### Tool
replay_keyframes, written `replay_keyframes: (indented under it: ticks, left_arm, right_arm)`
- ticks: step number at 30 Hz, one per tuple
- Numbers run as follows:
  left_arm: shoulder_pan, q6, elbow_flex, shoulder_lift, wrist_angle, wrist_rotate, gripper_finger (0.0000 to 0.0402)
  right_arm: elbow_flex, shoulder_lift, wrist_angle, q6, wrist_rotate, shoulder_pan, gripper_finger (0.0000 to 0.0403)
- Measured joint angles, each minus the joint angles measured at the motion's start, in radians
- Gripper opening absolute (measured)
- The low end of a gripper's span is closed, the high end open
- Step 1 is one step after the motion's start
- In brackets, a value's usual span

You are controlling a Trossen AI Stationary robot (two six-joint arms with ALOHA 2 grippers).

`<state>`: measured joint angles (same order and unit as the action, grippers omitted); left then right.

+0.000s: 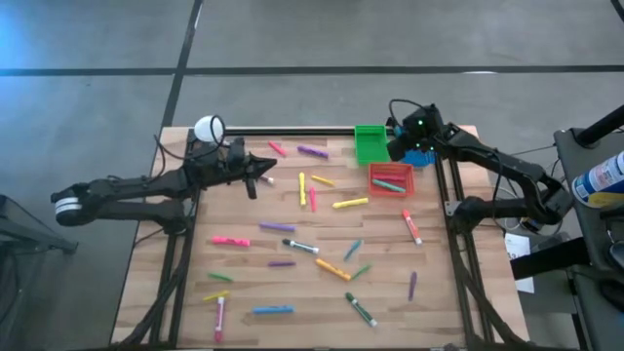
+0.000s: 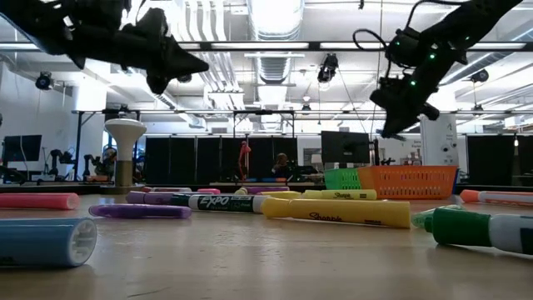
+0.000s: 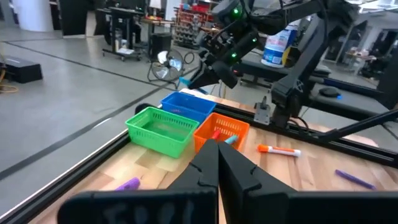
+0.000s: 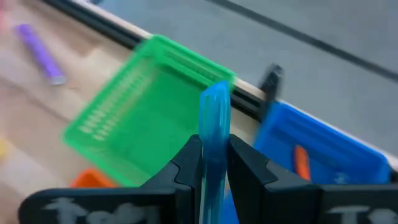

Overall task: Pick & Place Markers
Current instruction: Put the top blue pen into the blue bin

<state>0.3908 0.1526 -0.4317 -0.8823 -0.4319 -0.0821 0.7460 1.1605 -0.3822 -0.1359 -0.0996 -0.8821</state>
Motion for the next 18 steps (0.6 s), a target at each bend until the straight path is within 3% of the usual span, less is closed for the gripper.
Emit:
replay_keyframes:
  ticks: [9,18]
  left_arm:
    - [0.0,-0.011,0.029,-0.003,-0.018,0.047,0.0]
    - [0.0,-0.014,0.069,-0.002,-0.033,0.047,0.0]
  right_arm:
    - [0.01,0.06,-0.013,-0.093,-0.092,-0.118,0.0067]
    - [0.156,0.288,-0.167,-0.162,-0.215,-0.116,0.0067]
